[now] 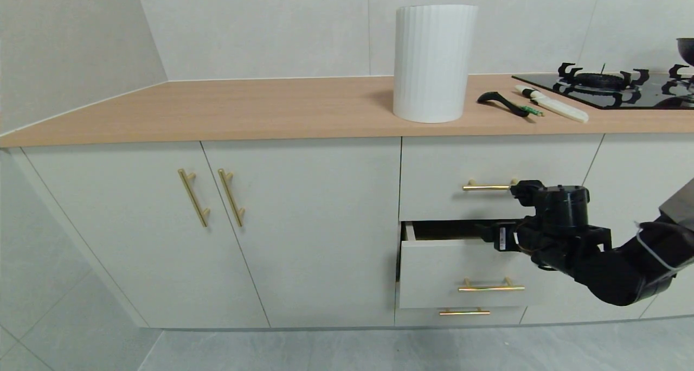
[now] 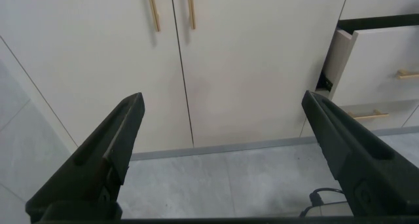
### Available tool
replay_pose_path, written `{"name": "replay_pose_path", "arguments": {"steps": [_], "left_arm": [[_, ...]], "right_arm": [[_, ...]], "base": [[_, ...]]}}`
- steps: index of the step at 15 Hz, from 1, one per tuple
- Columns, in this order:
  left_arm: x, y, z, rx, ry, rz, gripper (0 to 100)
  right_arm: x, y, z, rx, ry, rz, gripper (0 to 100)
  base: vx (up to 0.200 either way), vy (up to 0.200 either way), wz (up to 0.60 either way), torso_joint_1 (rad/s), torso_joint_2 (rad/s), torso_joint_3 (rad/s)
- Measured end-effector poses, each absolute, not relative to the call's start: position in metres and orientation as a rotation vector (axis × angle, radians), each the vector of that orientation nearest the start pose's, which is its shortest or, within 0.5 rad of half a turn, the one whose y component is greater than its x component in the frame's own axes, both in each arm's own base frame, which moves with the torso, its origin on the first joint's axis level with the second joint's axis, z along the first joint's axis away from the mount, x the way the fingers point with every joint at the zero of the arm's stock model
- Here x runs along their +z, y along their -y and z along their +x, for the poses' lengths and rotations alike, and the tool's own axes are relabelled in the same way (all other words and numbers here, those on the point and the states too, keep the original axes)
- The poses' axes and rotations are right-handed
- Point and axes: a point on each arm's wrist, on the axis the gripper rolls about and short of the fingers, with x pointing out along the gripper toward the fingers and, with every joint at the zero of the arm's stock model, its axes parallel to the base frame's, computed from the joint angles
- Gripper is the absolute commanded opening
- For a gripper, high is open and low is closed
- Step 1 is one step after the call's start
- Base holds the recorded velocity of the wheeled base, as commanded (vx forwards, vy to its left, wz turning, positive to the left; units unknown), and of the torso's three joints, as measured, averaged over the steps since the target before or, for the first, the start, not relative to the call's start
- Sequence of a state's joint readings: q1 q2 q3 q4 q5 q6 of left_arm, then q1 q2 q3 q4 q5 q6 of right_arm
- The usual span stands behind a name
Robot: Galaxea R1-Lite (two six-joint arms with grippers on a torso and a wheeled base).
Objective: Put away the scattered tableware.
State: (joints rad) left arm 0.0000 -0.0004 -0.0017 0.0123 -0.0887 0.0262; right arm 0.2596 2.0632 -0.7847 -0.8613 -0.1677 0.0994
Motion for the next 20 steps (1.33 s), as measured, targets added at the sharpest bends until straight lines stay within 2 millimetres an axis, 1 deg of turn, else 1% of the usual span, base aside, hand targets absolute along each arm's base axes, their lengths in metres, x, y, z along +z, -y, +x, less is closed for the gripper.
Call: {"name": "replay_pose_path", "arguments": {"steps": [2,4,7,9,14,20], "left_arm": [[0.075,0.002,-0.023,-0.089,-0.009,0.026,100],[0.075,0.002,-0.023,-0.089,-0.009,0.025,100],[0.075,0.002,-0.023,-0.088,-0.009,0.025,100],[0.075,0.002,-0.023,-0.089,-0.009,0.026,100],[0.075,0.002,-0.023,-0.089,-0.009,0.026,100],[0.075,0.002,-0.023,-0.089,-0.009,0.026,100]], "right_arm": [[0.062,-0.091,0.356,0.046,-0.386,0.009,100],[0.048,-0.093,0.361,0.043,-0.412,0.002,100],[0.038,-0.094,0.364,0.038,-0.431,0.01,100],[0.036,-0.094,0.364,0.037,-0.443,0.007,100],[0.039,-0.092,0.358,0.035,-0.489,-0.001,100],[0.058,-0.083,0.343,0.05,-0.602,-0.007,100]], "base": [[0.0,0.0,0.0,0.0,0.0,0.0],[0.0,0.0,0.0,0.0,0.0,0.0],[0.0,0.0,0.0,0.0,0.0,0.0],[0.0,0.0,0.0,0.0,0.0,0.0],[0.0,0.0,0.0,0.0,0.0,0.0],[0.0,0.0,0.0,0.0,0.0,0.0]]}}
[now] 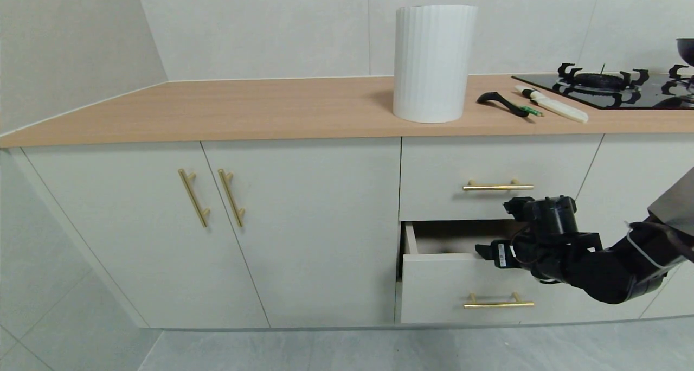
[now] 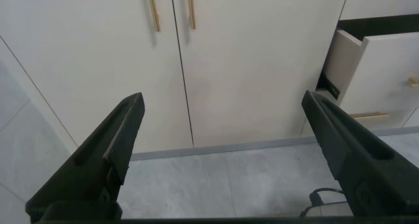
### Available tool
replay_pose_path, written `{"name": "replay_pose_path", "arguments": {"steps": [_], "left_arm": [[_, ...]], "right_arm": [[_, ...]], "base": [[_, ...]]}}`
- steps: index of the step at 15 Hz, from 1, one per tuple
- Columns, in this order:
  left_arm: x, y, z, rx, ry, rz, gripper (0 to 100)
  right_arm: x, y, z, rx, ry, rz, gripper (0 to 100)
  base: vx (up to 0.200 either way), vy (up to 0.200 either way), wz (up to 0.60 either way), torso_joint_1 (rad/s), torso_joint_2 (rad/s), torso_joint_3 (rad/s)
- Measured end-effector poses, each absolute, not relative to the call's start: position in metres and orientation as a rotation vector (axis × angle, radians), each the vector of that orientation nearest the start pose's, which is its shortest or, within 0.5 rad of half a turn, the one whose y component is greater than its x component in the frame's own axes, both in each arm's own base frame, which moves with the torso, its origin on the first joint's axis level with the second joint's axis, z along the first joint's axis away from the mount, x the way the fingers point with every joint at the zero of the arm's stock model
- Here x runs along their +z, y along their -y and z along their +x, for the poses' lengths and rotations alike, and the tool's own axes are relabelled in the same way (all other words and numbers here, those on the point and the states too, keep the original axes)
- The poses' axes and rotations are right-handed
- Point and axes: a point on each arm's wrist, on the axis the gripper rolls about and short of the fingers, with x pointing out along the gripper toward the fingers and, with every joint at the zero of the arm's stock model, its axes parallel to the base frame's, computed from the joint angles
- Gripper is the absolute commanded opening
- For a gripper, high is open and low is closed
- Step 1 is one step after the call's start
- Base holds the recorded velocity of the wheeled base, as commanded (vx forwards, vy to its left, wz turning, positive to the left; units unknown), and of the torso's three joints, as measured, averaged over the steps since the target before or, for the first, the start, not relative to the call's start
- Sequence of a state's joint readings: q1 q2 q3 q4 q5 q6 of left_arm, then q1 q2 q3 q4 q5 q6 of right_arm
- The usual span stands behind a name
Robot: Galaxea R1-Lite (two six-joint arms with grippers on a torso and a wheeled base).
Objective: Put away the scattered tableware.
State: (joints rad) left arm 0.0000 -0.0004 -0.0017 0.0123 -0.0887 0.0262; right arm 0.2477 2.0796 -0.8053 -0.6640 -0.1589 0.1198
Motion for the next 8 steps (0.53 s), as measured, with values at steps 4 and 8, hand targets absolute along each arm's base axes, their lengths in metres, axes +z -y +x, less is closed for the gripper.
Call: {"name": "replay_pose_path", "arguments": {"steps": [4,8], "left_arm": [[0.075,0.002,-0.023,-0.088,-0.009,0.026,100],[0.075,0.002,-0.023,-0.088,-0.009,0.026,100]], "right_arm": [[0.064,-0.081,0.337,0.055,-0.656,-0.018,100],[0.072,-0.079,0.325,0.092,-0.741,-0.024,100]], "base": [[0.0,0.0,0.0,0.0,0.0,0.0],[0.0,0.0,0.0,0.0,0.0,0.0]]}}
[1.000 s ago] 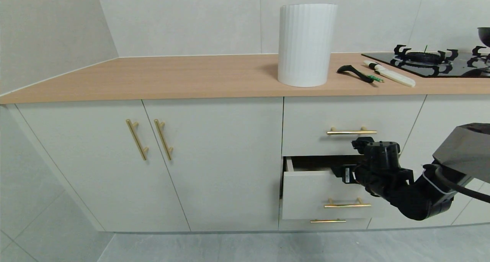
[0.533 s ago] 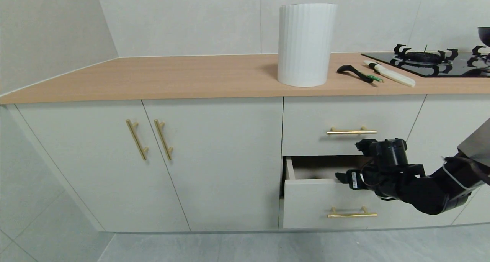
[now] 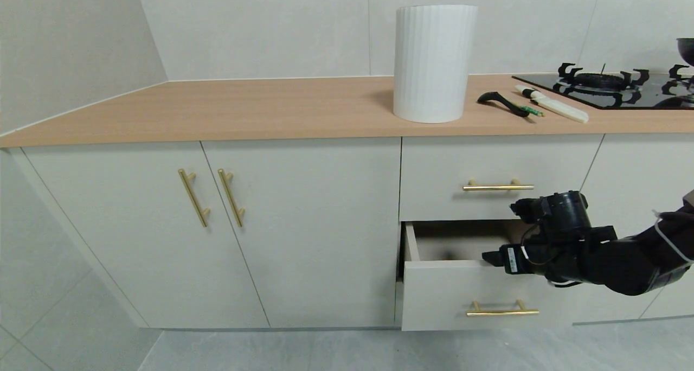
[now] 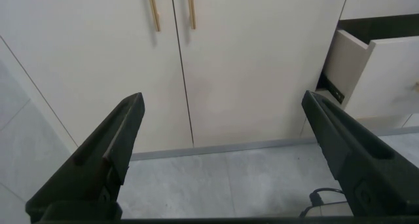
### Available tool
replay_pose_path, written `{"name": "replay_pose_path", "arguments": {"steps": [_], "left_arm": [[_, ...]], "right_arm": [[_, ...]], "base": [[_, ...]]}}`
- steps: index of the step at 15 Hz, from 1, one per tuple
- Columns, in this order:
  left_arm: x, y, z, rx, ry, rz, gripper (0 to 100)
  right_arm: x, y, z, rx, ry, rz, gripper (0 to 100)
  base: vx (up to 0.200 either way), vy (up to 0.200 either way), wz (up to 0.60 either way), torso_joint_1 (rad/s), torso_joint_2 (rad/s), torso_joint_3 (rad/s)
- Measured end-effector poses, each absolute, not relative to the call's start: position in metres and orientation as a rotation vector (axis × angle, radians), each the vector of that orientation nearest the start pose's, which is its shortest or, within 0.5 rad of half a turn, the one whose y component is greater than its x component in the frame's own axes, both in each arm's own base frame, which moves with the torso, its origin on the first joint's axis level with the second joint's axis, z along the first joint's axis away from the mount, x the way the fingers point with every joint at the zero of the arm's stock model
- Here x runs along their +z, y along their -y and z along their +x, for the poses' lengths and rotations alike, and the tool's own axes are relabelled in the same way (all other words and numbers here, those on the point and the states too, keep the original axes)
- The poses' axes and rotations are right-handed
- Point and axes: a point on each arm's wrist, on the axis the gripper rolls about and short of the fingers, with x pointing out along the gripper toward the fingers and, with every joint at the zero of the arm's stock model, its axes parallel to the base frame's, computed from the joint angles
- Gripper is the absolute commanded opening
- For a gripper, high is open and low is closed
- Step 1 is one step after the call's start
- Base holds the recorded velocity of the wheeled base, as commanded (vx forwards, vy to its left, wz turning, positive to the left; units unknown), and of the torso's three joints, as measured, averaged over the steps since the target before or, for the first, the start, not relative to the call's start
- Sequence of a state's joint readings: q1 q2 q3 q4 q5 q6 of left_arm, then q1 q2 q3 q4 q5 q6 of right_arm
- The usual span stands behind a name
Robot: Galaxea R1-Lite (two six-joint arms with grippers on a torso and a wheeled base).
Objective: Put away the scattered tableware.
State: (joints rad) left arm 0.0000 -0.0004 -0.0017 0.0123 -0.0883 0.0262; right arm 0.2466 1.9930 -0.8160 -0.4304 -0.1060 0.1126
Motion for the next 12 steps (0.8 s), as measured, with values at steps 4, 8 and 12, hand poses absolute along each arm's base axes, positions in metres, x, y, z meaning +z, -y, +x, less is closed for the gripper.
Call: {"name": "replay_pose_path", "arguments": {"steps": [4,8,12], "left_arm": [[0.075,0.002,-0.023,-0.088,-0.009,0.026,100],[0.075,0.002,-0.023,-0.089,-0.009,0.026,100],[0.075,0.002,-0.023,-0.089,-0.009,0.026,100]], "right_arm": [[0.079,-0.077,0.312,0.119,-0.828,-0.088,100],[0.079,-0.076,0.303,0.132,-0.899,-0.13,100],[0.084,-0.074,0.291,0.155,-0.987,-0.193,100]], "base": [[0.0,0.0,0.0,0.0,0.0,0.0],[0.0,0.0,0.0,0.0,0.0,0.0],[0.0,0.0,0.0,0.0,0.0,0.0]]}}
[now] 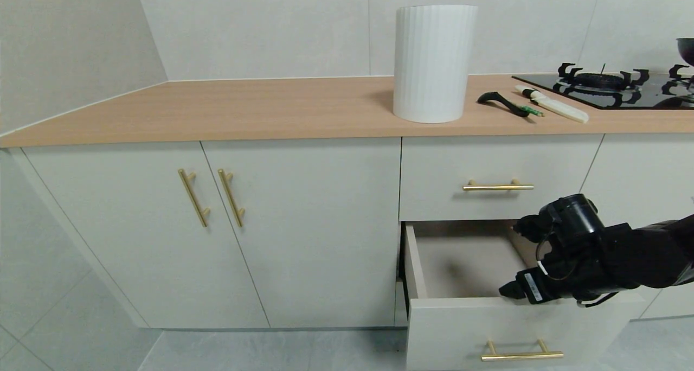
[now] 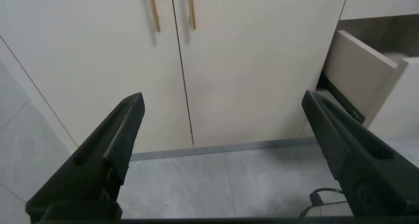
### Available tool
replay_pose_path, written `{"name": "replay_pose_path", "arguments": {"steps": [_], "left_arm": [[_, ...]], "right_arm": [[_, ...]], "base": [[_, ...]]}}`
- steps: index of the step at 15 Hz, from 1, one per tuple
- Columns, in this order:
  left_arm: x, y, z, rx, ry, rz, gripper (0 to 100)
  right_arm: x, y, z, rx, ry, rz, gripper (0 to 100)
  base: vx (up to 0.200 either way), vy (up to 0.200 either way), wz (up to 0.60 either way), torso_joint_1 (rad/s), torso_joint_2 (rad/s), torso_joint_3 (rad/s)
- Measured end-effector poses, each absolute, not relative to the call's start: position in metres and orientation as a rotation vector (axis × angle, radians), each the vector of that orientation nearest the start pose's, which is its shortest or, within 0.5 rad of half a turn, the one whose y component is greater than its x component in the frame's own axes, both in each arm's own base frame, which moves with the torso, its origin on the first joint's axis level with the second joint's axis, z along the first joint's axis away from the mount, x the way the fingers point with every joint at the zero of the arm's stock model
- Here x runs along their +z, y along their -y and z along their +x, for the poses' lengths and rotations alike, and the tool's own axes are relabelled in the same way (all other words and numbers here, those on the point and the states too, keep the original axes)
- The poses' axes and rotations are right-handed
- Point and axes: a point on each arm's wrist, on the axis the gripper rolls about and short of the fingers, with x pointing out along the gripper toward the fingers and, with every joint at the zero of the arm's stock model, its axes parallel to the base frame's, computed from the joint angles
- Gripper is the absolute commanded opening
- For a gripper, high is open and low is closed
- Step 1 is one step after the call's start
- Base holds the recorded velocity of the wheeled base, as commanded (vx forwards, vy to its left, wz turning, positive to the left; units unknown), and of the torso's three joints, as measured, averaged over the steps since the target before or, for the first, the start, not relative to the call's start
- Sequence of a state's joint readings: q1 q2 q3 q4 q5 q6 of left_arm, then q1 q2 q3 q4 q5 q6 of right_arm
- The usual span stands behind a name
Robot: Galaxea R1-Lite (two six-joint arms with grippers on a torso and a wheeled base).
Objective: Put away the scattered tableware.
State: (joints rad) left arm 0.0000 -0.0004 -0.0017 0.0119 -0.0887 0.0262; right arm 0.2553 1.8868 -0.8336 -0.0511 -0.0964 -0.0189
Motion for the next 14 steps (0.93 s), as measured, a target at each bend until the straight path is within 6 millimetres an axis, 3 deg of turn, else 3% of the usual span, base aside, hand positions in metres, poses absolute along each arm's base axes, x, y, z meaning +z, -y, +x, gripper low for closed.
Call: {"name": "replay_pose_path", "arguments": {"steps": [14], "left_arm": [[0.075,0.002,-0.023,-0.089,-0.009,0.026,100]], "right_arm": [[0.087,-0.08,0.246,0.284,-1.288,-0.417,100]], "base": [[0.0,0.0,0.0,0.0,0.0,0.0]]}}
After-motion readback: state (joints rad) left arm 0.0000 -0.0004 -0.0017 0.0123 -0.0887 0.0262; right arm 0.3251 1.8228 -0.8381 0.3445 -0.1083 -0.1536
